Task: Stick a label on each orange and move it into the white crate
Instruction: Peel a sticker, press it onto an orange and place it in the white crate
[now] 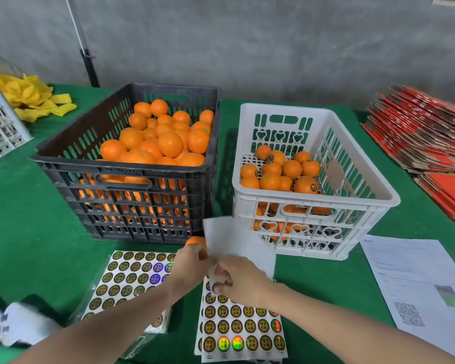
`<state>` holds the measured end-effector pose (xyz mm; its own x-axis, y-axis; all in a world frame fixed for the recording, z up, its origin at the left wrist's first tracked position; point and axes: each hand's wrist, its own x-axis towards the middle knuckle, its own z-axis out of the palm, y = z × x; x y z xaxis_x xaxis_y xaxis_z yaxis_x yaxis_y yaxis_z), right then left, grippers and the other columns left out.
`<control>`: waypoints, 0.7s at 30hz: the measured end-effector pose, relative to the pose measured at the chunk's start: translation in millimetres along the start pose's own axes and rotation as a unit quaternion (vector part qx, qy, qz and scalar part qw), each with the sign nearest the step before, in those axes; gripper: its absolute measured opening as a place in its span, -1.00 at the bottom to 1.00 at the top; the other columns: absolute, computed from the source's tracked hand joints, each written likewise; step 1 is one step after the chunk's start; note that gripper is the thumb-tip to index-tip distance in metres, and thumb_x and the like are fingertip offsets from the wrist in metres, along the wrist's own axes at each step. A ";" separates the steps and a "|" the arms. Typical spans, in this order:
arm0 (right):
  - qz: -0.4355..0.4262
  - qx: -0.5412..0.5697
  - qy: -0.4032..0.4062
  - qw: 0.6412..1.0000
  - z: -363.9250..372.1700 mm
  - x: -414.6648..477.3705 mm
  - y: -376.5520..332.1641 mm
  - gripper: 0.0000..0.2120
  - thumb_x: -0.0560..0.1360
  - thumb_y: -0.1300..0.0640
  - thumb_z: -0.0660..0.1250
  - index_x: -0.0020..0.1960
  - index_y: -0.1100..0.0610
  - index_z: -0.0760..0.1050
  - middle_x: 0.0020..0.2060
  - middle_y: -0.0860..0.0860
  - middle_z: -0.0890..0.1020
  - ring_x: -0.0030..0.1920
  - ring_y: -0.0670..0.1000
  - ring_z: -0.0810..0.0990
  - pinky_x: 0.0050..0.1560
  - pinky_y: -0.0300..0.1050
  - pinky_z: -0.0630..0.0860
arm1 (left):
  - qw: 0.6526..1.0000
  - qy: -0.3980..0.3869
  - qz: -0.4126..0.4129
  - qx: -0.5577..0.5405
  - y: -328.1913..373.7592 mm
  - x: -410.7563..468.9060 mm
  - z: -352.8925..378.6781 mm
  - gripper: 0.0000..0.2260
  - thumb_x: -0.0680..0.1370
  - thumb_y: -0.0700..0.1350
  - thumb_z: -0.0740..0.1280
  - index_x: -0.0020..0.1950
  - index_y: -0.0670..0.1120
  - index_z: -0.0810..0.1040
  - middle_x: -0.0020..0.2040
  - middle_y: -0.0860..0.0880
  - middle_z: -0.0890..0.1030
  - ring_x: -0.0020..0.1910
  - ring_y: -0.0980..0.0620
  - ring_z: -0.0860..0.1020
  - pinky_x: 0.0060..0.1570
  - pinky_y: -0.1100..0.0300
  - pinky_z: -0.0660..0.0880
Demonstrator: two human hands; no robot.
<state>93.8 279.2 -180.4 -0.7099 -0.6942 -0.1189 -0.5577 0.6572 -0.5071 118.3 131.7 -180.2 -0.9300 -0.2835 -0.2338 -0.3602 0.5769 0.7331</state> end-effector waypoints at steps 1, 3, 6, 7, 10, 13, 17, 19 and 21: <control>-0.001 0.006 0.018 1.000 -0.6 -1.5 -1.0 -0.79 0.49 0.06 0.33 0.07 0.15 0.48 -0.02 -0.01 0.51 -0.01 -0.01 0.45 -0.05 -0.23 0.30 | 0.998 -0.020 -0.009 -0.058 5.1 -0.9 -2.9 -0.84 0.54 -0.16 0.35 -0.23 -0.17 0.51 -0.34 -0.11 0.61 -0.40 -0.02 0.58 -0.32 0.09 0.61; -0.009 0.020 0.052 0.998 -1.5 -3.3 -0.6 -0.87 0.49 0.13 0.32 0.00 0.15 0.50 -0.05 0.01 0.54 -0.09 -0.07 0.42 -0.07 -0.27 0.33 | 0.982 -0.076 -0.049 -0.168 14.2 -3.7 -10.2 -0.86 0.59 -0.21 0.26 -0.13 -0.19 0.56 -0.30 -0.18 0.66 -0.35 -0.09 0.65 -0.24 0.02 0.65; -0.011 0.032 0.104 0.994 -6.0 -5.1 -2.7 -0.89 0.47 0.18 0.34 -0.01 0.14 0.51 -0.11 -0.03 0.54 -0.14 -0.10 0.41 -0.12 -0.33 0.30 | 0.931 -0.157 -0.124 -0.307 22.1 -5.8 -18.7 -0.74 0.64 -0.16 0.14 -0.05 -0.22 0.58 -0.24 -0.23 0.68 -0.27 -0.17 0.66 -0.22 0.00 0.63; -0.005 0.034 0.124 0.992 -7.3 -5.3 -3.6 -0.85 0.46 0.15 0.37 0.01 0.13 0.50 -0.14 -0.06 0.51 -0.16 -0.11 0.41 -0.14 -0.33 0.29 | 0.910 -0.178 -0.142 -0.347 23.8 -5.5 -20.5 -0.73 0.65 -0.14 0.13 -0.02 -0.22 0.58 -0.22 -0.21 0.68 -0.24 -0.16 0.66 -0.20 0.01 0.61; -0.003 0.026 0.176 0.984 -11.6 -6.7 -6.8 -0.80 0.46 0.07 0.38 0.02 0.14 0.52 -0.15 -0.06 0.48 -0.19 -0.10 0.41 -0.17 -0.32 0.33 | 0.875 -0.227 -0.121 -0.410 28.0 -5.5 -24.6 -0.87 0.56 -0.25 0.27 -0.02 -0.22 0.61 -0.17 -0.18 0.66 -0.24 -0.07 0.63 -0.19 0.08 0.57; -0.032 0.019 0.200 0.979 -20.4 -9.8 -9.3 -0.84 0.48 0.10 0.36 -0.09 0.22 0.56 -0.15 0.07 0.54 -0.19 -0.04 0.44 -0.16 -0.27 0.35 | 0.916 -0.185 -0.084 -0.347 33.3 -5.3 -29.1 -0.96 0.47 -0.36 0.39 -0.12 -0.27 0.63 -0.16 -0.19 0.68 -0.23 -0.07 0.65 -0.18 0.11 0.62; -0.079 0.011 0.211 0.974 -31.9 -16.7 -17.4 -0.86 0.46 0.19 0.39 -0.04 0.23 0.65 -0.15 0.11 0.61 -0.16 0.02 0.54 -0.10 -0.24 0.44 | 0.954 -0.097 -0.067 -0.276 40.6 -5.8 -33.9 -0.99 0.49 -0.36 0.39 -0.12 -0.31 0.60 -0.19 -0.21 0.67 -0.31 -0.07 0.65 -0.30 0.13 0.63; -0.111 -0.030 0.234 0.966 -35.7 -20.6 -23.4 -0.88 0.38 0.22 0.44 -0.10 0.22 0.68 -0.23 0.10 0.61 -0.23 0.09 0.60 -0.23 -0.20 0.53 | 0.961 -0.085 -0.063 -0.254 44.6 -4.9 -35.2 -0.96 0.49 -0.38 0.37 -0.09 -0.35 0.59 -0.17 -0.26 0.65 -0.30 -0.11 0.63 -0.27 0.08 0.64; -0.145 -0.071 0.260 0.952 -38.4 -23.6 -28.6 -0.92 0.32 0.23 0.47 -0.19 0.19 0.67 -0.31 0.07 0.60 -0.31 0.08 0.60 -0.36 -0.21 0.53 | 0.966 -0.081 -0.063 -0.238 48.6 -4.2 -36.9 -0.93 0.51 -0.38 0.34 -0.06 -0.39 0.57 -0.15 -0.30 0.63 -0.25 -0.15 0.62 -0.21 0.03 0.64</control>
<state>110.0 288.0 -130.4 -0.6144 -0.6373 0.4651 -0.7884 0.5190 -0.3303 107.4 132.7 -120.0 -0.8939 -0.1824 -0.4096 -0.4334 0.1177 0.8935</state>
